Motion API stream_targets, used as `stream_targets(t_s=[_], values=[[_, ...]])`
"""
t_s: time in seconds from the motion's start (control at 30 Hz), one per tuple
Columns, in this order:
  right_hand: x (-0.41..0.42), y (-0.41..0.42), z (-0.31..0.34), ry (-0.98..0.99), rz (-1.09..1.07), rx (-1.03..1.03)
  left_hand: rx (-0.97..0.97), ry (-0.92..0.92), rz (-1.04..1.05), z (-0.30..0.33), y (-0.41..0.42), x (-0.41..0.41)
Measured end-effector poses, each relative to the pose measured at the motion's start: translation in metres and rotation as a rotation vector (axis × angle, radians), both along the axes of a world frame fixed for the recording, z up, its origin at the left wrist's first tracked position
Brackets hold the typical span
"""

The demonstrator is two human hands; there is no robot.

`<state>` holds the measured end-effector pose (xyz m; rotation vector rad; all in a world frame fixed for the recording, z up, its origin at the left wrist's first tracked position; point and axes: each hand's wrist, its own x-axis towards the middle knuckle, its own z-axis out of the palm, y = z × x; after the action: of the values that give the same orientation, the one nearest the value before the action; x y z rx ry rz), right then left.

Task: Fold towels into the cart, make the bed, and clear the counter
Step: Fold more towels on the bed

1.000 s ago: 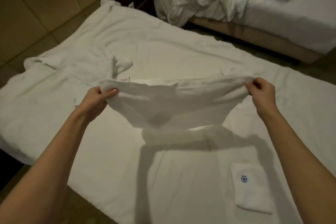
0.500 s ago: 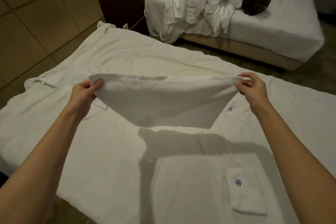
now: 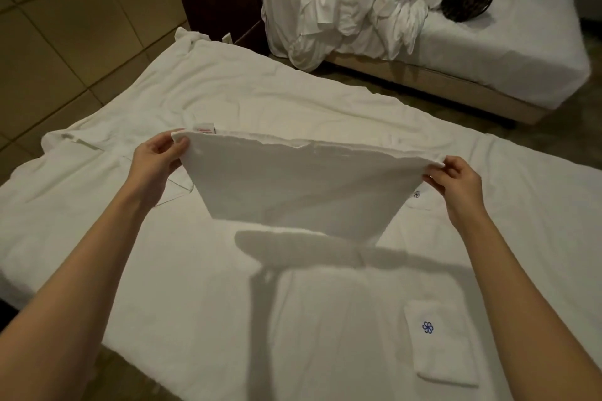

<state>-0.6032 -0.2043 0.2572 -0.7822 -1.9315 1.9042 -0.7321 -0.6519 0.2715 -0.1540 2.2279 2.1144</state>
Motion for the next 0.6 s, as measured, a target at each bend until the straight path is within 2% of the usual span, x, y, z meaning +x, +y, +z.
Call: stream_targets(t_s=[0.1,0.2,0.43,0.6], values=[[0.029,0.000,-0.012,-0.005,0.054,0.011,-0.027,0.011,-0.022,-0.008,-0.007,0.019],[0.064,-0.005,-0.038,-0.042,0.101,-0.025,-0.067,-0.049,-0.039,-0.043,-0.021,0.048],[0.159,-0.016,-0.143,-0.350,0.258,-0.072,-0.160,-0.304,-0.045,-0.159,-0.048,0.158],[0.195,-0.030,-0.196,-0.475,0.224,-0.106,-0.207,-0.470,-0.003,-0.213,-0.056,0.210]])
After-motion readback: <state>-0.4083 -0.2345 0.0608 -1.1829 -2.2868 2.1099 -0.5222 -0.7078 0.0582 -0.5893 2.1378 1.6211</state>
